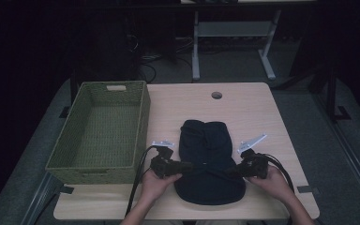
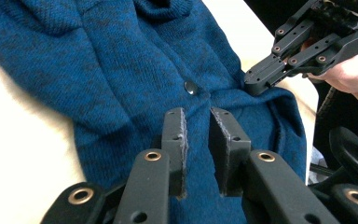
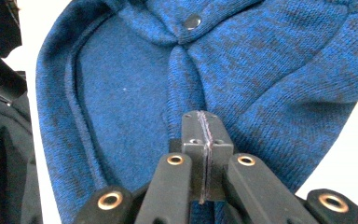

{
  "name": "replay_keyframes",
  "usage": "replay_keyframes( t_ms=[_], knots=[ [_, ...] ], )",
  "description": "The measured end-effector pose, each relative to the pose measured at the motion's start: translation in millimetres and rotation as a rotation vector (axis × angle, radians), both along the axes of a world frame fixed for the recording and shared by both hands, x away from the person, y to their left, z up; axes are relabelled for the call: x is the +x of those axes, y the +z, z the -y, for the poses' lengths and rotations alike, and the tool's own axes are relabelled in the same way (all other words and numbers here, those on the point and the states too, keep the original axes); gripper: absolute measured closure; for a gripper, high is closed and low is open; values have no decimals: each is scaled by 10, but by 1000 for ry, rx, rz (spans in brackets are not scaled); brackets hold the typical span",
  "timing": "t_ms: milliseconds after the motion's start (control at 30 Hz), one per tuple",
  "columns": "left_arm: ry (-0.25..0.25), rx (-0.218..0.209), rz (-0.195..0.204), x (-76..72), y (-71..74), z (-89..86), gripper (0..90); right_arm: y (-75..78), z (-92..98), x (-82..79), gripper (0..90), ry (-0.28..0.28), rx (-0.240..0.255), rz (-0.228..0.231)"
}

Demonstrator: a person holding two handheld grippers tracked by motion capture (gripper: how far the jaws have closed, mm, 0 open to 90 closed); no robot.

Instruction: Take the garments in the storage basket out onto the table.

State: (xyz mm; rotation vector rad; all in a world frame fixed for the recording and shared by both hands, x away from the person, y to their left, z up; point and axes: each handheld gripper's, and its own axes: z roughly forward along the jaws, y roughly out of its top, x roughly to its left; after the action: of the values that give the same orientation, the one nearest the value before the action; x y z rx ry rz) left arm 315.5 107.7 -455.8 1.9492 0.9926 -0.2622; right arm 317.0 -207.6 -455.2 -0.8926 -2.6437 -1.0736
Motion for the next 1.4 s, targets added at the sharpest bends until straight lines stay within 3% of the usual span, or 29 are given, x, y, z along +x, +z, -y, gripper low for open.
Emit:
replay_keyframes(
  t_ms=[133,233,300,367,500,567,633,733,867,933,1067,1167,1400],
  knots=[
    [27,121,0,12,-70,28,769,-41,-11,16,896,-1,-5,-13],
    [64,103,-28,1,-112,-54,779,-53,0,-1,897,-1,-9,-10],
    [83,126,-25,-9,-103,-94,769,-57,9,-16,897,-4,-12,-14],
    [76,101,-21,-8,-88,-125,742,-53,13,-28,896,-5,-14,-20],
    [66,24,29,-13,10,-89,748,10,17,-19,887,-13,9,7],
    [61,21,52,26,47,-24,748,43,11,15,894,-34,14,17],
    [59,4,44,88,47,45,758,57,2,64,896,-56,19,29],
    [57,51,33,177,-1,145,765,13,-13,135,896,-86,20,18],
    [103,136,20,262,-99,141,766,-75,-30,187,897,-108,-12,5],
    [122,120,-7,285,-124,93,792,-95,-31,195,897,-106,-18,6],
    [150,181,21,273,-94,76,757,-88,-32,179,897,-108,-37,6],
    [147,127,28,263,-82,34,741,-69,-32,168,896,-103,-42,12],
    [105,52,40,246,-45,99,731,3,-12,242,894,-141,38,15]
  ],
)
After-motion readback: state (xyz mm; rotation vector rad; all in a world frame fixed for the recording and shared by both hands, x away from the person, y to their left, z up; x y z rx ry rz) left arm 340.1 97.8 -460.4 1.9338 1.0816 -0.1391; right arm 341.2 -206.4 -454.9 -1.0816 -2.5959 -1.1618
